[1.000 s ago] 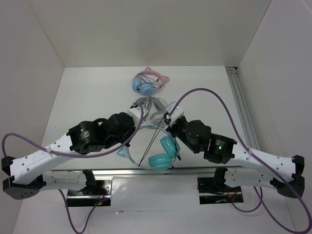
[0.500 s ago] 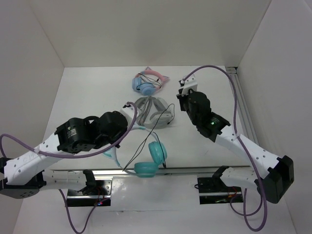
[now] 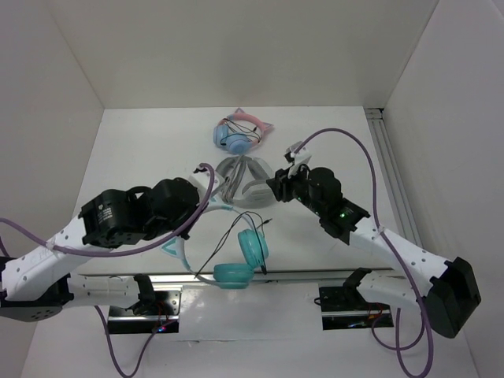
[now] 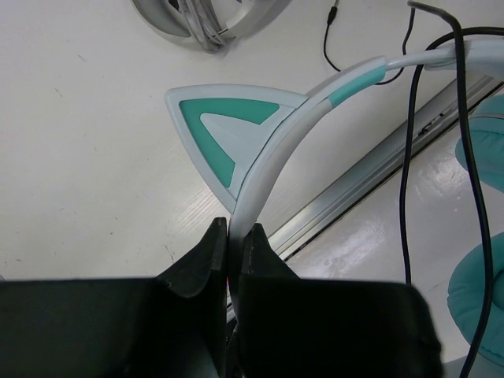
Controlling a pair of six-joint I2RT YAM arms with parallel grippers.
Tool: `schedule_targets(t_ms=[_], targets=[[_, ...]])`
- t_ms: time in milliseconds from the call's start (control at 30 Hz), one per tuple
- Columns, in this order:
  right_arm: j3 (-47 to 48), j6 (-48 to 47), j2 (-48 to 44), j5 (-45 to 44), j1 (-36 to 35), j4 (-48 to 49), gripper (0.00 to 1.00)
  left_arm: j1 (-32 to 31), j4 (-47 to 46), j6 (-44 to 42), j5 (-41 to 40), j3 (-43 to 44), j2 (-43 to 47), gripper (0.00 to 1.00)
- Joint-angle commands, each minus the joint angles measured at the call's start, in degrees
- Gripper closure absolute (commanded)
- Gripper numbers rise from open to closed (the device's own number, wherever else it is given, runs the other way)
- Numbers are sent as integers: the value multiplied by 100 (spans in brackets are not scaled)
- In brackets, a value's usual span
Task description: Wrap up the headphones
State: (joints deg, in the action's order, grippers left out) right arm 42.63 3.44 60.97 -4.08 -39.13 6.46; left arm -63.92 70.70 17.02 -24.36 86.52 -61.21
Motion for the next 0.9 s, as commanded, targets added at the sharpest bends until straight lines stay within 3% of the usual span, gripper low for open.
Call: schedule_targets(t_ms=[0, 167, 367, 500, 700, 867], targets=[[-88, 148, -428, 987, -42, 725, 55, -6, -293, 416, -174, 470, -75, 100], [-264, 218, -945, 1980, 72, 725, 46, -6, -241, 829, -561, 787, -207, 100], [-395, 376, -1482, 2146, 195, 664, 44, -6, -65, 1067, -649, 1104, -365, 100], [-396, 447, -1352, 2867, 266, 664, 43, -6, -65, 1190, -535, 1288, -365, 100], [-993, 701, -1114, 2438, 134, 1373, 40, -6, -249, 1243, -131, 1551, -313, 100], [-1108, 807, -562, 2605, 134, 1928, 40, -6, -249, 1409, -183, 1771, -208, 100]])
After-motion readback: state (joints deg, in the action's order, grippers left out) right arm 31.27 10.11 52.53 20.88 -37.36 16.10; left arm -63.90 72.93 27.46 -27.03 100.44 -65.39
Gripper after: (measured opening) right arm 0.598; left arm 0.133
